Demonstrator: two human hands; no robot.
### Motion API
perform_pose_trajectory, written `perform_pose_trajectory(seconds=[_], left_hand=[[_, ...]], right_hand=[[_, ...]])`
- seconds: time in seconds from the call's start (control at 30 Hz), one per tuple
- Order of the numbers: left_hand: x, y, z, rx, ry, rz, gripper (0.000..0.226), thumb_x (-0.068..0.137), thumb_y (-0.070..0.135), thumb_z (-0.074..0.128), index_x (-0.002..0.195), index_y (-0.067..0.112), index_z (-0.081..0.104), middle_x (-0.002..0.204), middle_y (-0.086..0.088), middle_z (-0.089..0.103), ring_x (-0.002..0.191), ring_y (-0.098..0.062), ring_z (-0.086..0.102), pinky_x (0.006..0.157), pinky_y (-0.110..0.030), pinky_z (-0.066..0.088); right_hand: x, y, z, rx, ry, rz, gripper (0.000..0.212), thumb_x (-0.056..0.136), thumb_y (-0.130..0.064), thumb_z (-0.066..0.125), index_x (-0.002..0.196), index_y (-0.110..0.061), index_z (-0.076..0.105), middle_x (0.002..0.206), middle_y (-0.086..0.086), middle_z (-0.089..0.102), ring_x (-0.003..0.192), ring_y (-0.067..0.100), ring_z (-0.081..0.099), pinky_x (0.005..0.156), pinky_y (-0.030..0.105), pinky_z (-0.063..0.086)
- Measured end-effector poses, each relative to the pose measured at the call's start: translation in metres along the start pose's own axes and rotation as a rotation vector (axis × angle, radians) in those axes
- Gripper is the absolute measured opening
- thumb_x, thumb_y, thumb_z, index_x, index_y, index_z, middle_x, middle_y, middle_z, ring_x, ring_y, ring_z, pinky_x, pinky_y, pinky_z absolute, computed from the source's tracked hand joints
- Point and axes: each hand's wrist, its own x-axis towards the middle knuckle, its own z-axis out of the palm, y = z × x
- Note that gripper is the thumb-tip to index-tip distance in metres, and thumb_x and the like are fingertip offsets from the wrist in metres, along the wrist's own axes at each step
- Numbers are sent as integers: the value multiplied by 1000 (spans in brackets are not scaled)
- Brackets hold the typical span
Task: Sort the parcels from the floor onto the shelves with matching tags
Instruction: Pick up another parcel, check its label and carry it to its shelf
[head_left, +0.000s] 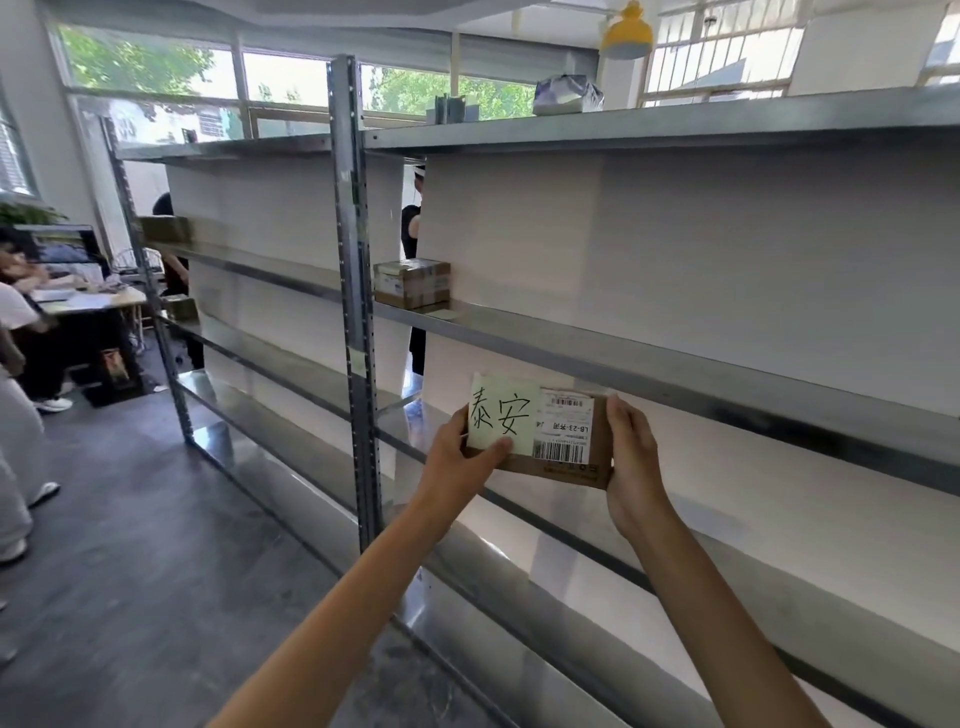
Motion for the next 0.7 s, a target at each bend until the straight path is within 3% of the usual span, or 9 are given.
perform_pose_trajectory(seconds=[0.13, 0.27, 0.37, 0.47, 0.7], left_hand=[[16, -12, -7, 40, 27, -51, 33, 85, 22, 65, 114, 24, 50, 103, 10, 59, 96, -11, 57, 70, -14, 48], [36, -22, -15, 74, 49, -60, 30, 84, 24, 65, 111, 26, 50, 92, 20, 57, 84, 1, 56, 57, -9, 48], [56, -30, -17, 69, 67, -72, 28, 84, 24, 65, 107, 28, 50, 89, 23, 56, 85, -1, 56, 62, -11, 46], [78, -37, -18, 63, 82, -81, 28, 84, 25, 65, 106, 30, 49, 89, 24, 56, 84, 3, 54, 64, -11, 44], [130, -58, -31, 9, 95, -156, 20, 84, 23, 65, 97, 31, 53, 95, 13, 63, 86, -1, 60, 63, -13, 48]], right_hand=[[16, 10, 8, 10, -33, 16, 38, 97, -38, 40, 126, -14, 47, 103, 3, 62, 85, 12, 64, 61, 30, 55], [37, 22, 21, 45, -65, 42, 37, 98, -36, 39, 125, -12, 47, 100, 2, 62, 84, 11, 63, 63, 34, 57], [57, 33, 28, 64, -87, 57, 36, 98, -35, 40, 125, -12, 47, 101, 3, 62, 86, 13, 63, 70, 37, 57], [81, 41, 35, 78, -115, 76, 34, 98, -35, 40, 122, -14, 48, 103, 3, 62, 88, 13, 63, 63, 32, 57], [131, 73, 62, 89, -154, 107, 24, 97, -33, 43, 118, -22, 47, 106, 1, 63, 88, 10, 65, 59, 27, 55]])
